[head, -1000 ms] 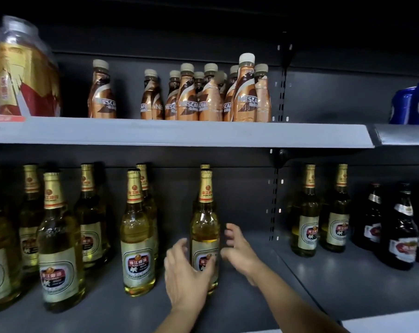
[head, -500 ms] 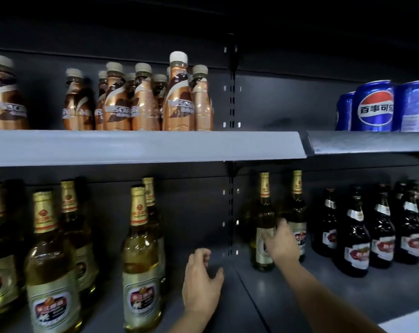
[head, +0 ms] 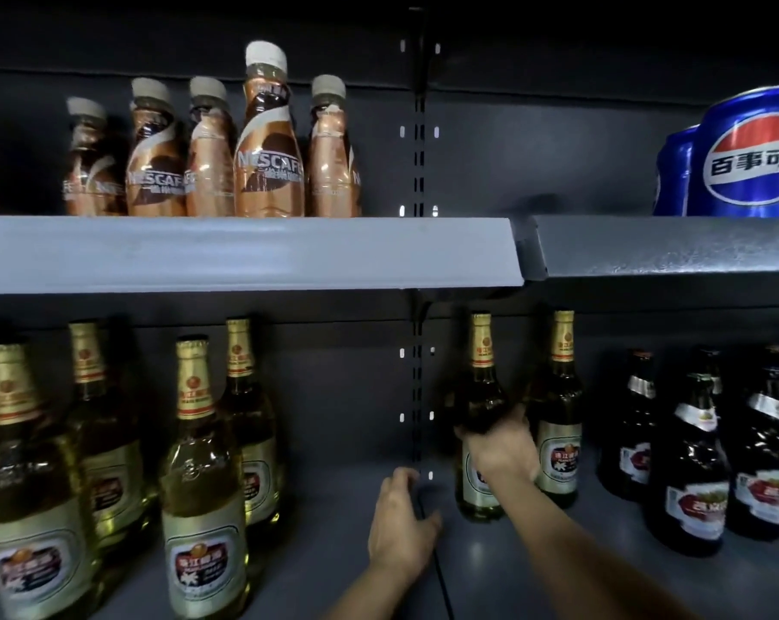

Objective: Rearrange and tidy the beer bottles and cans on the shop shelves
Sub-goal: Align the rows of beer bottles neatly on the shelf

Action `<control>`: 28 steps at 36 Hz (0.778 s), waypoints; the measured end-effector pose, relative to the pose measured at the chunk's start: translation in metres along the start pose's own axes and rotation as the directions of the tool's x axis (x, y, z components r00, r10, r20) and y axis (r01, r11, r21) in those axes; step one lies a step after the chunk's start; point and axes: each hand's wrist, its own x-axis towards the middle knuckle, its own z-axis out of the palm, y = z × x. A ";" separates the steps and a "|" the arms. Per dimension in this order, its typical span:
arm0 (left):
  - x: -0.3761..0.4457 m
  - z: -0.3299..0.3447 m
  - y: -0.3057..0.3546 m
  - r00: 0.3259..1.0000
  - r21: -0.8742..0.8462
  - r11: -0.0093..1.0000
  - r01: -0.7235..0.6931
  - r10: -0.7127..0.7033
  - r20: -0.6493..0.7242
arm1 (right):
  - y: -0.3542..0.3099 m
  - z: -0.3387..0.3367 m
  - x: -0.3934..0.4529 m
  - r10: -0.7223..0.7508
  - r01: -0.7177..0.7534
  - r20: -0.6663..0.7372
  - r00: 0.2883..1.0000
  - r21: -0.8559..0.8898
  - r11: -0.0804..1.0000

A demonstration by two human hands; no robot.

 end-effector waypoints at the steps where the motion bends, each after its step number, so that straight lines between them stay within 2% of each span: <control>1: 0.001 0.000 0.000 1.000 0.001 1.000 0.003 -0.003 0.011 | -0.002 0.000 -0.003 -0.005 0.005 -0.013 1.000 0.015 1.000; 5: 0.008 -0.005 -0.001 0.999 -0.045 0.999 0.025 -0.023 0.048 | -0.013 0.005 -0.021 -0.081 0.081 -0.004 0.997 -0.044 0.996; 9: 0.015 -0.011 -0.002 0.996 -0.116 0.992 0.052 -0.044 0.074 | -0.033 0.018 -0.037 -0.134 0.134 0.085 0.987 0.006 0.991; 13: 0.024 -0.025 -0.012 0.992 -0.116 0.986 0.122 -0.122 0.000 | -0.052 0.034 -0.049 -0.165 0.150 0.150 0.975 0.105 0.983; 17: 0.030 -0.042 -0.026 0.979 -0.041 0.982 0.182 -0.185 -0.079 | -0.067 0.051 -0.056 -0.193 0.176 0.204 0.960 0.099 0.979; 28: 0.037 -0.054 -0.039 0.970 -0.036 0.976 0.216 -0.219 -0.103 | -0.069 0.073 -0.054 -0.254 0.246 0.222 0.941 0.064 0.967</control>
